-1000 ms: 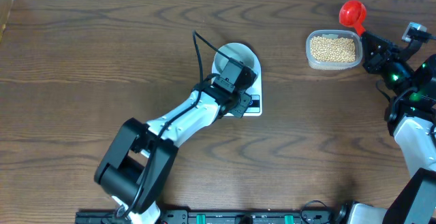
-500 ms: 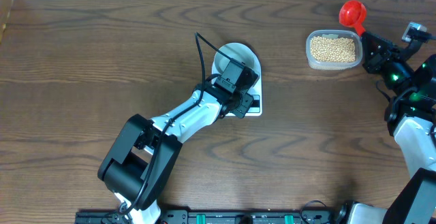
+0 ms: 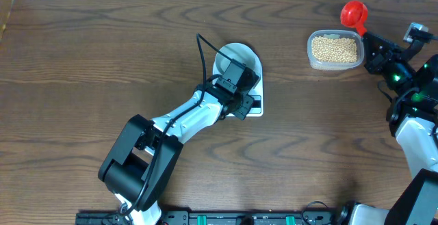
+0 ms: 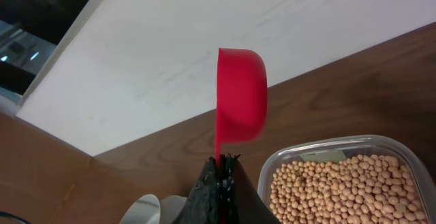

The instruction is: Scoop item into bowl and weigh 50g on scale

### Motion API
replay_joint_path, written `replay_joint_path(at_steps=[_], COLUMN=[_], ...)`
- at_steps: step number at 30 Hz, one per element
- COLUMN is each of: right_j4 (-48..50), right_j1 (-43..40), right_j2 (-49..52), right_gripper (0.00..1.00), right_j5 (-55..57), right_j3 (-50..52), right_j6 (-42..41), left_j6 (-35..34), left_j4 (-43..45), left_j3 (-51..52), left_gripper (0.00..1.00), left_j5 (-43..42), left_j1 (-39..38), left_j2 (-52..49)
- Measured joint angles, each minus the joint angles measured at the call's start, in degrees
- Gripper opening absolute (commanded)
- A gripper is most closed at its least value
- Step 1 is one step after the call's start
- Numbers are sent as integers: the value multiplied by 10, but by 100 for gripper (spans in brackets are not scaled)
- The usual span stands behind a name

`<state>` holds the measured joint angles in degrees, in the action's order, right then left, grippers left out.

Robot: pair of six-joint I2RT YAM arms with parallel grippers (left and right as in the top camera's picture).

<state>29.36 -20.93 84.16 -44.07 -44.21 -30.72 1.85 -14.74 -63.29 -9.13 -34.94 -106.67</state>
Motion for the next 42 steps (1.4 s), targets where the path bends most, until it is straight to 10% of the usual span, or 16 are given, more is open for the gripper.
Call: replay_joint_path(at_steps=[42], right_j4=[-4], right_j1=[0], right_j2=[0], right_gripper=[1], right_j5=[0], right_j3=[0], right_j6=[2], left_j6=[0], left_j4=[-57], left_j3=[-2], left_gripper=[7], left_j5=[-9], left_j1=[0], left_j2=[112])
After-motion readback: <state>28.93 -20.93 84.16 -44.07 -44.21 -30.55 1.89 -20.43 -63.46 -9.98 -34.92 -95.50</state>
